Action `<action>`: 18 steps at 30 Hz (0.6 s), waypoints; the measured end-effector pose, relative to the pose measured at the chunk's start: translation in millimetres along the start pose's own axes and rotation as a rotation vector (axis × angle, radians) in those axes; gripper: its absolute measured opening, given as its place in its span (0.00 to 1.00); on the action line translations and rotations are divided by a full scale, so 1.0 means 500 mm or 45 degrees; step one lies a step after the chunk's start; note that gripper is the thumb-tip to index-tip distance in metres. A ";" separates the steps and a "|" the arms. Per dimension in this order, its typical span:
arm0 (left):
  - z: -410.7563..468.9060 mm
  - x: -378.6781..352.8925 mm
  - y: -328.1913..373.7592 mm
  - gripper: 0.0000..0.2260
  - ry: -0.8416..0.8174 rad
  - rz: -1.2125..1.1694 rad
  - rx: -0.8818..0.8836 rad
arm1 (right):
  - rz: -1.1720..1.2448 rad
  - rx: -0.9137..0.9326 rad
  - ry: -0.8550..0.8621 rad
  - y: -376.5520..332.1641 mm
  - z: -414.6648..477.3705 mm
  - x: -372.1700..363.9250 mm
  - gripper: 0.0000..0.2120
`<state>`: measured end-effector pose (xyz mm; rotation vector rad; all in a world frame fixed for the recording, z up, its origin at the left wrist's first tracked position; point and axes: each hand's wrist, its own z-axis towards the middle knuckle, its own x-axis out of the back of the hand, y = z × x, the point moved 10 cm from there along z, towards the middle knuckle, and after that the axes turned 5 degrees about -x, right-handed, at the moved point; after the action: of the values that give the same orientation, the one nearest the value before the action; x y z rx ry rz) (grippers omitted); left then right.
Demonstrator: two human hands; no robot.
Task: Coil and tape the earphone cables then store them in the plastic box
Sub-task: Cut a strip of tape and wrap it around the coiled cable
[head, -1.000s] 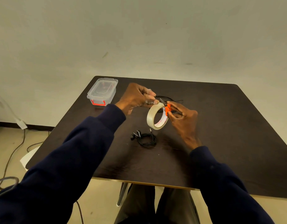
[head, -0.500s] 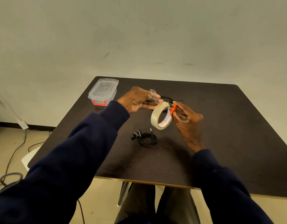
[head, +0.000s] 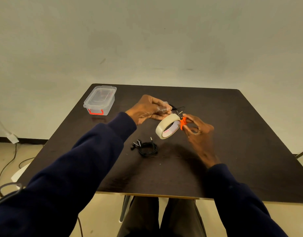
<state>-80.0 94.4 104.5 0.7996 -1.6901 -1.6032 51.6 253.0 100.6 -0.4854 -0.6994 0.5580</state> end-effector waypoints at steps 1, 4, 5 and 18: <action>0.004 -0.008 0.008 0.03 -0.019 0.065 -0.043 | 0.005 -0.001 -0.019 0.008 -0.003 0.004 0.20; 0.016 -0.048 0.028 0.05 -0.128 0.284 -0.167 | 0.013 -0.020 -0.087 0.029 -0.015 0.013 0.20; 0.019 -0.065 0.030 0.06 -0.181 0.331 -0.192 | 0.033 -0.059 -0.103 0.036 -0.018 0.019 0.20; 0.020 -0.144 -0.011 0.08 -0.353 0.391 -0.189 | -0.395 -0.275 -0.938 0.063 -0.013 0.055 0.13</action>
<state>-45.6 158.0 94.9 0.2364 -1.7565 -1.6511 63.7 292.2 90.2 -0.3532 -1.5217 0.3594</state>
